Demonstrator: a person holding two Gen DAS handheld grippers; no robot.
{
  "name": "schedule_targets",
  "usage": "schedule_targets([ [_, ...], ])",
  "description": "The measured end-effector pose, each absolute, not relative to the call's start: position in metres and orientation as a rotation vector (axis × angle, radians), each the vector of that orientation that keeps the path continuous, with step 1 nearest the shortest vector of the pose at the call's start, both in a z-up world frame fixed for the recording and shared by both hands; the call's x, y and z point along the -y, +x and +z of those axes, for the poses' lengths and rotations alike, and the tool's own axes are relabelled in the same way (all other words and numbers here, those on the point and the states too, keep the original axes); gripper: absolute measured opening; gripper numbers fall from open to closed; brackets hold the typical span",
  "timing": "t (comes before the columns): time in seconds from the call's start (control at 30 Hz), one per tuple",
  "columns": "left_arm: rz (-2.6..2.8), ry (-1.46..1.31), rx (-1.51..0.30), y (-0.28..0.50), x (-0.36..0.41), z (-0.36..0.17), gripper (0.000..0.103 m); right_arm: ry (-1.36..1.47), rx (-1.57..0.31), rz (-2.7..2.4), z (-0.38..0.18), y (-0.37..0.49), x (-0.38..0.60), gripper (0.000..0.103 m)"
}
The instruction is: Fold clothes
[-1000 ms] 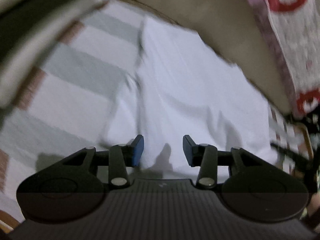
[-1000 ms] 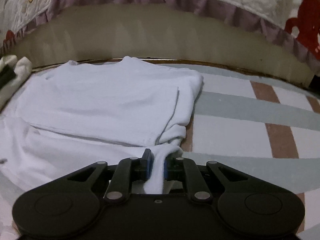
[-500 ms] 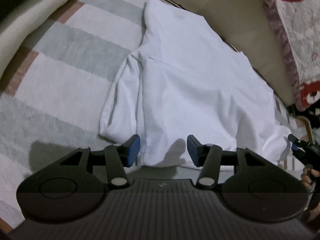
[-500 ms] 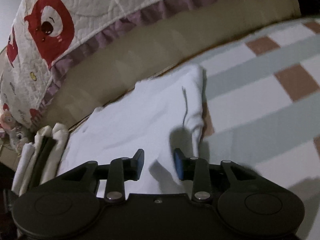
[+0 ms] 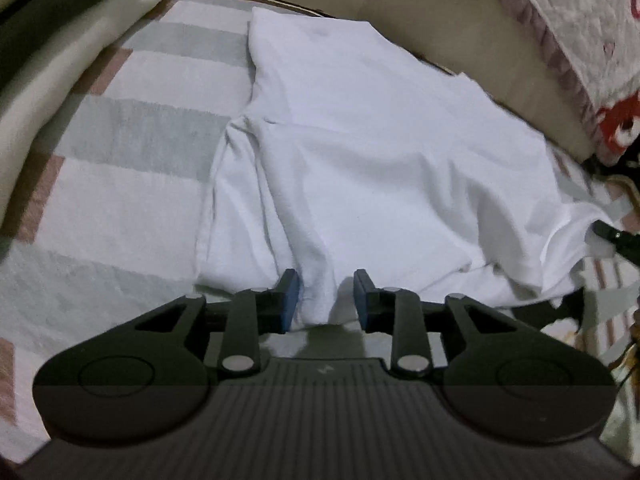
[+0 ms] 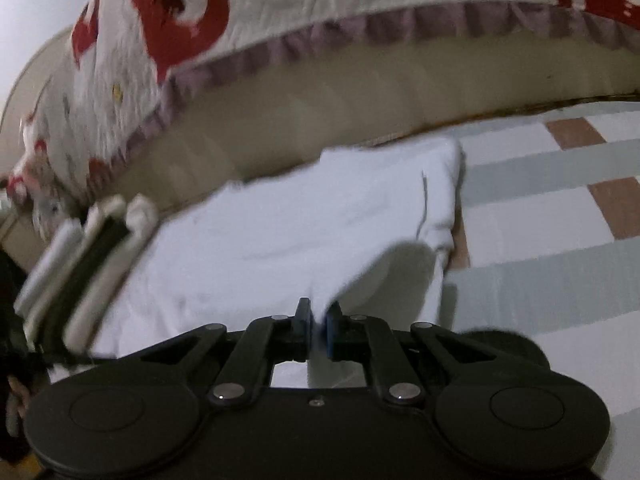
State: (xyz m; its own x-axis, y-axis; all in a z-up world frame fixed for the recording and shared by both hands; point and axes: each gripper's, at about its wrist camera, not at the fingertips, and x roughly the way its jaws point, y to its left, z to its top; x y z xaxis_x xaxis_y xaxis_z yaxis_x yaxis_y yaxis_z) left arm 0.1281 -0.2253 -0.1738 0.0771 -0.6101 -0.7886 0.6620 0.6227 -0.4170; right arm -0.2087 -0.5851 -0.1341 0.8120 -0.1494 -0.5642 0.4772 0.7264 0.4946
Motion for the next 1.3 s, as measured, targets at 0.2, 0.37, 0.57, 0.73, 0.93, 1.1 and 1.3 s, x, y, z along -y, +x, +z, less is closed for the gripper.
schedule_targets([
  [0.2,-0.957,0.043,-1.116,0.125,0.230,-0.181,0.042,0.697,-0.554,-0.422,-0.142,-0.204,0.593,0.010],
  [0.37,-0.959,0.182,-0.975,0.111,0.239,-0.175,0.007,0.747,-0.606,-0.468,-0.163,-0.199,0.593,0.014],
  [0.57,-0.968,-0.045,-0.845,0.121,0.212,-0.135,0.006,0.813,-0.448,-0.397,-0.145,-0.197,0.600,0.010],
  [0.73,-0.849,-0.037,-0.829,0.130,0.214,-0.147,0.006,0.941,-0.231,-0.381,-0.119,-0.220,0.612,0.009],
  [0.93,-0.800,-0.105,-0.728,0.131,0.199,-0.125,0.006,0.944,-0.196,-0.421,-0.115,-0.248,0.606,0.009],
  [1.1,-0.714,0.038,-0.519,0.118,0.203,-0.108,0.006,0.897,-0.235,-0.465,-0.114,-0.257,0.601,0.008],
  [1.3,-0.686,0.061,-0.547,0.116,0.209,-0.108,0.006,0.823,-0.270,-0.441,-0.105,-0.249,0.593,0.008],
])
